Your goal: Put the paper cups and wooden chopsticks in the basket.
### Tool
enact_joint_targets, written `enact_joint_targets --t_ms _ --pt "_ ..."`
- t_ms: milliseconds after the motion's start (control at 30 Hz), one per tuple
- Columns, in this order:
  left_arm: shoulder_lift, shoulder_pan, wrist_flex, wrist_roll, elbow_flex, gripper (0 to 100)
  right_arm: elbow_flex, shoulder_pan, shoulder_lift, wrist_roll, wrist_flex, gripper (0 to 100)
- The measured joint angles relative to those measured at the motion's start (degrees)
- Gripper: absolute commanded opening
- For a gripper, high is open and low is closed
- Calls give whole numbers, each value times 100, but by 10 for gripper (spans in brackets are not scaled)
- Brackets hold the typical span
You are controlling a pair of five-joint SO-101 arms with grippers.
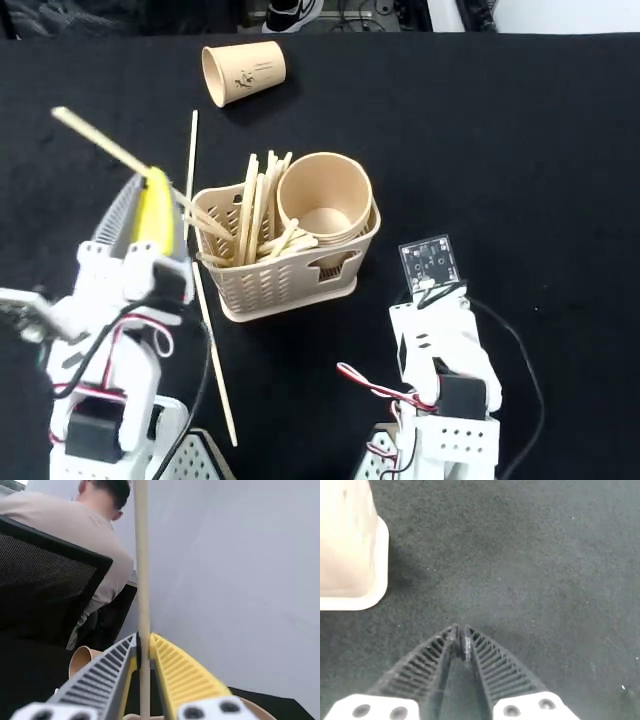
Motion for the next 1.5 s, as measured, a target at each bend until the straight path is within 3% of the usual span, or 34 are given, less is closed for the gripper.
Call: enact_joint_targets --t_ms 133,300,500,667,833,1200,1500 --pt "0 149 0 -167 88 33 0 0 0 0 0 11" --pt "0 158 105 -360 255 212 0 0 0 0 0 11" --pt "9 97 1319 -475 -246 213 0 0 0 0 0 11" --pt "475 -791 2136 -475 -1380 216 0 0 0 0 0 11" --pt "2462 -1433 2576 -695 -2435 215 0 0 0 0 0 11" --pt "8756 -1310 3877 -1635 -5618 216 0 0 0 0 0 11" --pt "11982 -1213 4123 -1644 -7745 216 0 0 0 0 0 11"
